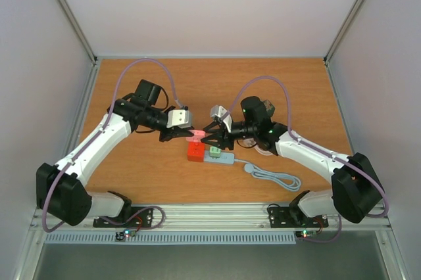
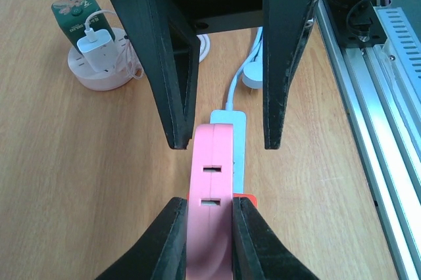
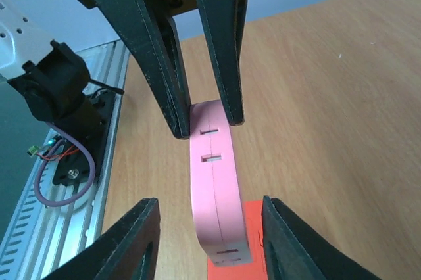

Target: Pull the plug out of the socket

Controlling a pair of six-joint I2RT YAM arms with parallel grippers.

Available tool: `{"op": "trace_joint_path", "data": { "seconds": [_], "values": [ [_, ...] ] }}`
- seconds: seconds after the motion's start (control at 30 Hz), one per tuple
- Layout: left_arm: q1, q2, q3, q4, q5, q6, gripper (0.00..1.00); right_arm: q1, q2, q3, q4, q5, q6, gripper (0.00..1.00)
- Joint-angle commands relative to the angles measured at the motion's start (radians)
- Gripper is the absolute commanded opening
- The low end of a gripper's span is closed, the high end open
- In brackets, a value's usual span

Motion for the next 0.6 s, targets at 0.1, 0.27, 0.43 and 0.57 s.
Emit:
{"op": "trace_joint_path", "data": {
  "seconds": [0.1, 0.27, 0.43, 0.57],
  "values": [
    [0.004, 0.005, 0.033, 0.0, 0.039, 0.021, 0.01, 0.001, 0.027, 0.042, -0.027, -0.045, -0.016, 0.37],
    [0.004, 0.005, 0.037, 0.0, 0.041, 0.016, 0.01, 0.001, 0.037, 0.061, -0.028, -0.049, 0.0, 0.26],
    [0.004, 0.011, 0.037, -0.002, 0.05, 0.003, 0.01, 0.001, 0.046, 0.097, -0.04, -0.066, 0.026, 0.15],
    [0.013, 0.01, 0.042, 0.031, 0.051, -0.045, 0.13, 0.0, 0.063, 0.133, -0.123, -0.08, -0.005, 0.11]
  ]
}}
